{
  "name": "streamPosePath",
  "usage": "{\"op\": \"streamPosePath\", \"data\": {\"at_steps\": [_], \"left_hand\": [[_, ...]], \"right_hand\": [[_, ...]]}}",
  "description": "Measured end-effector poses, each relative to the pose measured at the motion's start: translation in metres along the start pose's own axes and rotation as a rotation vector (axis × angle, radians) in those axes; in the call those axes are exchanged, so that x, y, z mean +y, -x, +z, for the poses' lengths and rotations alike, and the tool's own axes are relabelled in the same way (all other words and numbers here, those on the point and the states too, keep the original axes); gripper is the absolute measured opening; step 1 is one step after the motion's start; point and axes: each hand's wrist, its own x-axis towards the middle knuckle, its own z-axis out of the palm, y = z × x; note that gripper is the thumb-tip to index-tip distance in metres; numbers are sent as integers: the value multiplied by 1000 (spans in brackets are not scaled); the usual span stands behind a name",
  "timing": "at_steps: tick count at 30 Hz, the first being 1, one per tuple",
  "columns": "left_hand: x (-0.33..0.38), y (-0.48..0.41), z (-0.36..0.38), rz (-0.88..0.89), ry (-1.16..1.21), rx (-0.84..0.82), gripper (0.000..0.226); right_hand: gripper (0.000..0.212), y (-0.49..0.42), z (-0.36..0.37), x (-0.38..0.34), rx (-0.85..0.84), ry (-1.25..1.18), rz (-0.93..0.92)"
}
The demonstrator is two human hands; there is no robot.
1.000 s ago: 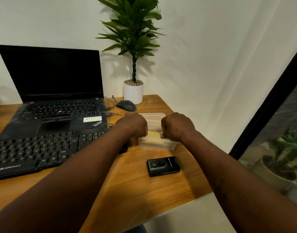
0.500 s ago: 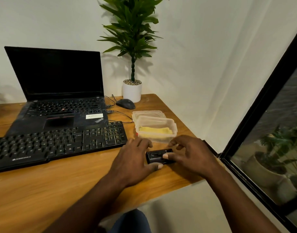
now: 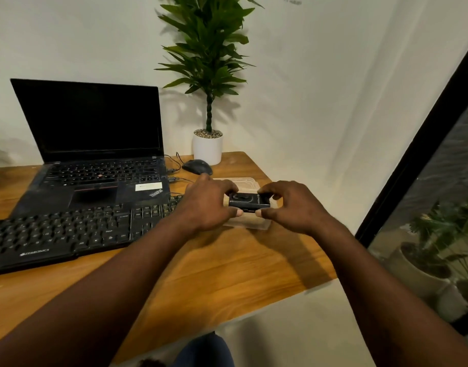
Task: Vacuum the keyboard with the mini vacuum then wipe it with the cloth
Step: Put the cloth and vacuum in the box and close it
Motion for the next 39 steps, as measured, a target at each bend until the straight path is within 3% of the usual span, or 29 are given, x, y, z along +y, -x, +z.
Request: {"op": "streamPosePath", "data": {"at_steps": [8, 12, 15, 17, 20, 22, 25, 27, 29, 31, 35, 39], "left_hand": [[-4, -58, 15, -117, -114, -266, 52], [-11, -71, 21, -107, -115, -292, 46], [-17, -71, 23, -101, -116, -287, 51], [-23, -69, 22, -101, 51, -166, 49], [-32, -66, 19, -182, 420, 129, 30], [-43, -73, 18, -284, 335, 178, 27], [-54, -86, 18, -431, 98, 3, 15], [-53, -94, 17, -473, 63, -82, 11], [-48, -102, 15, -498, 82, -135, 8], [-39, -105, 14, -515, 81, -164, 16], [-30, -102, 21, -561, 148, -70, 14], [-40, -102, 21, -562, 404, 131, 21]], "right_hand": [[44, -61, 20, 21, -180, 97, 72], [39, -70, 28, 19, -241, 287, 13], [40, -73, 27, 18, -296, 298, 13], [39, -75, 19, 21, -252, 97, 48], [26, -77, 13, 31, 95, -348, 185], [32, -85, 20, 45, 215, -469, 329], [40, -100, 38, 64, 56, -367, 463], [35, -112, 46, 70, -48, -304, 484], [23, -122, 51, 72, -56, -340, 484], [27, -126, 55, 68, -43, -429, 505], [35, -126, 63, 68, 59, -599, 581], [37, -114, 52, 66, 131, -817, 587]]}}
